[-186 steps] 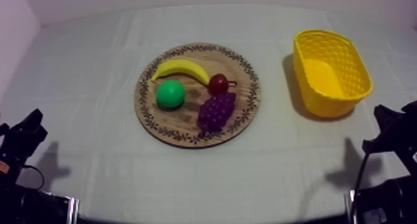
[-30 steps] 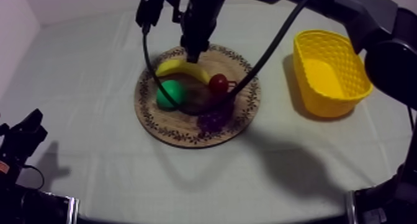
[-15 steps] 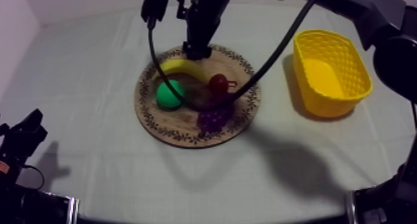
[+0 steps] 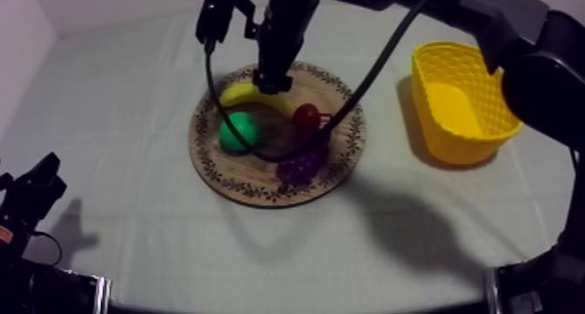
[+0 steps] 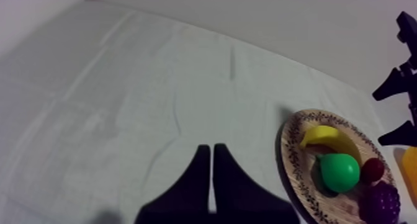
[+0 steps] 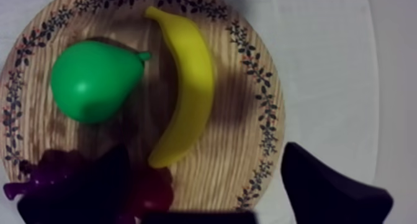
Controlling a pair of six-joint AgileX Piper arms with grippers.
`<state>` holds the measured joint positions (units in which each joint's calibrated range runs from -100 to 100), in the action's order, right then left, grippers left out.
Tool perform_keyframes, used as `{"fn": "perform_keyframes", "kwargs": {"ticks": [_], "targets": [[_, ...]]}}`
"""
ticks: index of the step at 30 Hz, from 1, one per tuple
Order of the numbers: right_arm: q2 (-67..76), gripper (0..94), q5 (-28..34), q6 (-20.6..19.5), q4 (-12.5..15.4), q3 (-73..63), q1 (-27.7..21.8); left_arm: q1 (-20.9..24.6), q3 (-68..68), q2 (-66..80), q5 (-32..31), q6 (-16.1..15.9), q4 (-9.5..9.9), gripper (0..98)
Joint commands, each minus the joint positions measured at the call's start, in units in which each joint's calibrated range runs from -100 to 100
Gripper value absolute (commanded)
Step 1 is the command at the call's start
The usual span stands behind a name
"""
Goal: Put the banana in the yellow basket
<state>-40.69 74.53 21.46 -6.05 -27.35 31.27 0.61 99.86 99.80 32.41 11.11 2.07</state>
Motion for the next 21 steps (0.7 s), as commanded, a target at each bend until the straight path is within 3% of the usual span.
{"fn": "perform_keyframes", "kwargs": {"ticks": [1, 21], "targets": [[-1.49, 83.5, 0.12, -0.19, -0.07, -0.78, 0.09, 0.0, 0.03, 0.03, 0.0, 0.0, 0.01, 0.1], [-11.46, 82.1, -1.28, -1.02, 0.01, -6.86, 0.3, 0.0, 0.03, 0.03, 0.0, 0.0, 0.01, 0.1]]}}
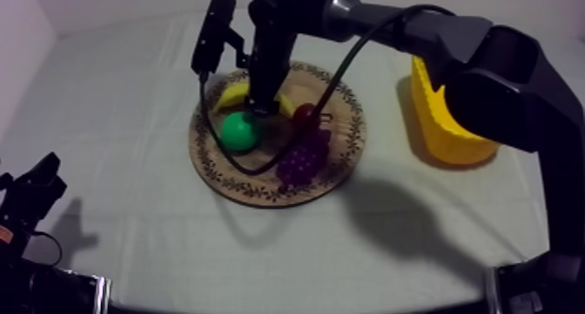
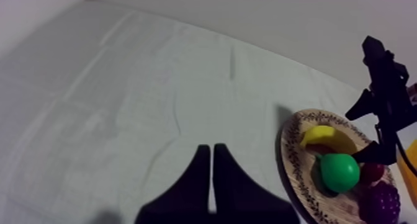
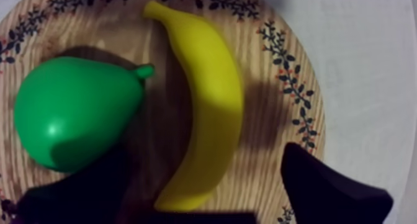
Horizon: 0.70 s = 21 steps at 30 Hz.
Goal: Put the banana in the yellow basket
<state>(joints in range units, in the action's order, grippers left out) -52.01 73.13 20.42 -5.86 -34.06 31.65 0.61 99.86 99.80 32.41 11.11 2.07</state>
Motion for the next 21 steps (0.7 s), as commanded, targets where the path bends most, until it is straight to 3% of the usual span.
{"fn": "perform_keyframes", "kwargs": {"ticks": [1, 21], "targets": [[-0.43, 82.1, 0.07, 0.01, -0.17, -0.37, -0.18, 0.0, 0.03, 0.03, 0.0, 0.0, 0.01, 0.1], [-6.12, 76.8, -1.19, 0.39, 0.99, -4.81, -1.55, 0.0, 0.03, 0.03, 0.0, 0.0, 0.01, 0.1]]}}
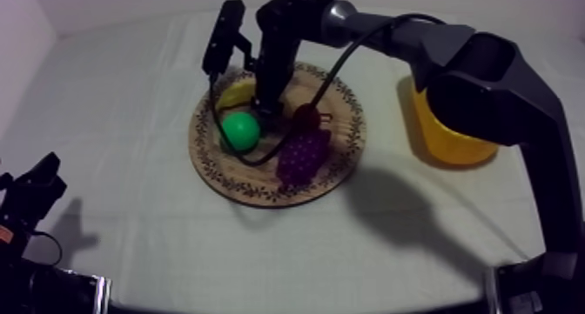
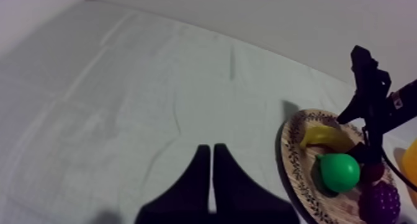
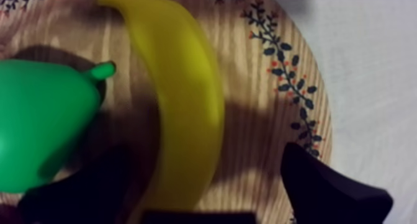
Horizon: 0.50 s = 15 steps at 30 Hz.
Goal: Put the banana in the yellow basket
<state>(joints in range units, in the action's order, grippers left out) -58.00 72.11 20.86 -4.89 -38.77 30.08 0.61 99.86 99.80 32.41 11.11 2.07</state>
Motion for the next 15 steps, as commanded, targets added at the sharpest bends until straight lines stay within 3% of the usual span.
{"fn": "perform_keyframes", "kwargs": {"ticks": [1, 9, 15], "targets": [[-0.32, 75.0, -0.22, -0.18, 0.02, -0.27, 0.04, 0.0, 0.03, 0.03, 0.0, 0.0, 0.01, 0.1], [-1.04, 61.5, -0.46, -0.07, 0.81, -1.41, 0.46, 0.0, 0.03, 0.03, 0.0, 0.0, 0.01, 0.1], [-2.27, 42.6, 0.94, 0.12, 1.5, -3.83, 0.91, 0.0, 0.03, 0.03, 0.0, 0.0, 0.01, 0.1]]}}
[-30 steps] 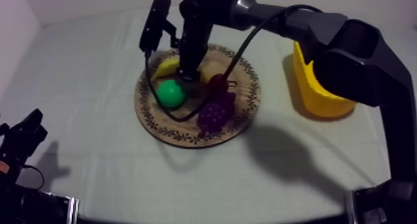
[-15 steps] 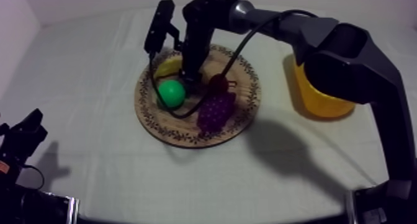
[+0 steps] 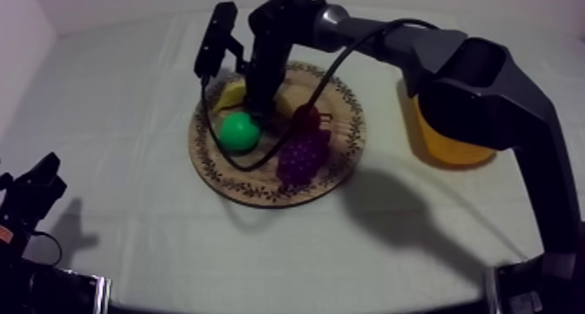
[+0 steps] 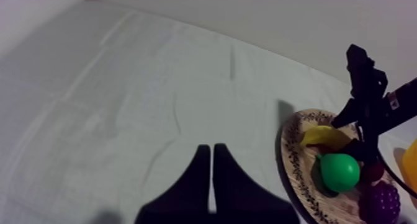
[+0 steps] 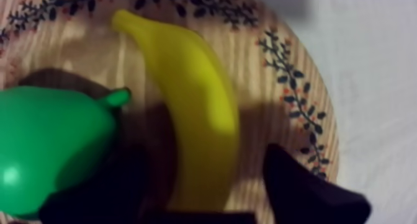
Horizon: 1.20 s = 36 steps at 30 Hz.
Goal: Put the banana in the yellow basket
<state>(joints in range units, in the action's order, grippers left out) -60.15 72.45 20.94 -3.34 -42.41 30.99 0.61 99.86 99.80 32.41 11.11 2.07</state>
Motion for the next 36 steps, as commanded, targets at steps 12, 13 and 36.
{"fn": "perform_keyframes", "kwargs": {"ticks": [12, 13, 36], "targets": [[-2.08, 21.3, 1.14, 0.23, 0.67, -1.78, -0.48, 0.0, 0.03, 0.03, 0.0, 0.0, 0.01, 0.1], [-2.18, 20.2, 1.17, 0.29, 0.8, -1.85, -0.58, 0.0, 0.03, 0.03, 0.0, 0.0, 0.01, 0.1], [14.15, 19.5, 2.56, -6.28, -1.11, 0.65, -3.44, 0.0, 0.03, 0.03, 0.0, 0.0, 0.01, 0.1]]}}
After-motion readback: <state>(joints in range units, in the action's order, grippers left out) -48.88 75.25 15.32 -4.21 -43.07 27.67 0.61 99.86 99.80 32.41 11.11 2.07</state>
